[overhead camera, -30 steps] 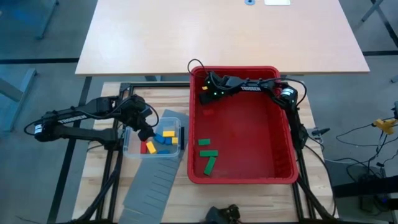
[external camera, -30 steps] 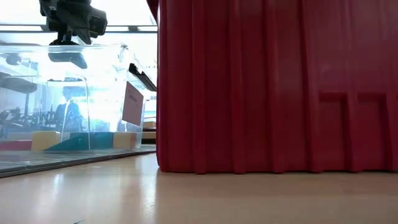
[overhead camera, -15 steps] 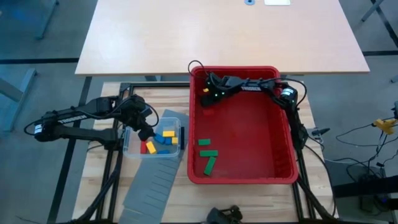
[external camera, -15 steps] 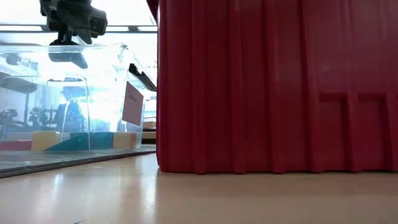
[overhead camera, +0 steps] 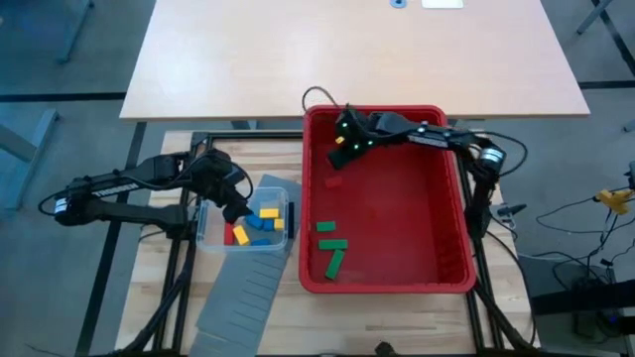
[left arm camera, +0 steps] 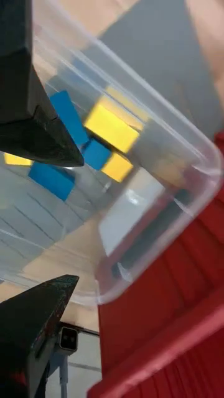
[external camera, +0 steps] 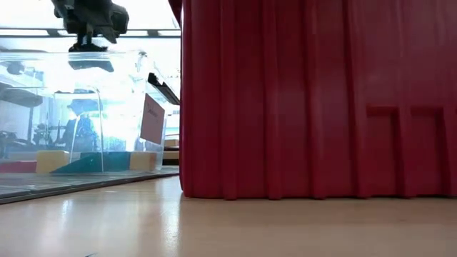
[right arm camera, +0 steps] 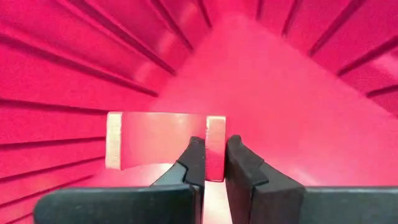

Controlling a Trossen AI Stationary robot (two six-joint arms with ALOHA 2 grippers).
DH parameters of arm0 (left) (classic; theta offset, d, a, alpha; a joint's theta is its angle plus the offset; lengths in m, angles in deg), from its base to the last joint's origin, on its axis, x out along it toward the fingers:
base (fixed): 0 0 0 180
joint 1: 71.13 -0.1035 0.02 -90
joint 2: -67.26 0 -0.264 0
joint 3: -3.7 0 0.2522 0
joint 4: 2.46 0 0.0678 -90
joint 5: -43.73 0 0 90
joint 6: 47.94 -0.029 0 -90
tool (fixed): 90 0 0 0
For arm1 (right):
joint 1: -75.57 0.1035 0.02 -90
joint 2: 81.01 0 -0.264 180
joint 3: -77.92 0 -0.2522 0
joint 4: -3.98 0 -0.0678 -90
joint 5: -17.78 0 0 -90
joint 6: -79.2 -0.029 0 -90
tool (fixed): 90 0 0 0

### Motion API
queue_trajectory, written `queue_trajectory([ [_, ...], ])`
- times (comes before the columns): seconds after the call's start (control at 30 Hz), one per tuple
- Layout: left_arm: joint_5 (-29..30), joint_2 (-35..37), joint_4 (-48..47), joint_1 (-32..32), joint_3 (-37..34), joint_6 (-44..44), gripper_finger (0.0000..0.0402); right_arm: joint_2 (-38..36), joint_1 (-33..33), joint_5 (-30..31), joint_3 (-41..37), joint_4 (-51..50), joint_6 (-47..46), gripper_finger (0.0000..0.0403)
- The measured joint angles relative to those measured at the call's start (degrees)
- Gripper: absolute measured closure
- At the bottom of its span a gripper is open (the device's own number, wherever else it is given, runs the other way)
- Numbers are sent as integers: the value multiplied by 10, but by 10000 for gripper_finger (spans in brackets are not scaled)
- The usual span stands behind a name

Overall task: Sort blocks
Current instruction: Remove the top red block from the red bin

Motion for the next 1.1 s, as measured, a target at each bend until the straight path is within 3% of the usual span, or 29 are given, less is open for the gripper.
queue_trajectory([
  [0.13,6,0,60,0,0,-23,127,-61,8,-20,0,4,-29,387],
  [0.33,75,0,234,0,0,-80,127,-130,32,-53,0,61,-82,387],
  [0.5,145,-9,412,0,0,-206,127,-151,63,-60,0,139,-128,387],
  [0.67,171,-40,520,0,0,-319,127,-147,96,-74,0,233,-173,387],
  [0.83,170,-82,557,4,0,-334,127,-138,118,-75,0,302,-204,387],
  [1.1,170,-122,688,24,0,-336,127,-132,129,-75,0,307,-224,387],
])
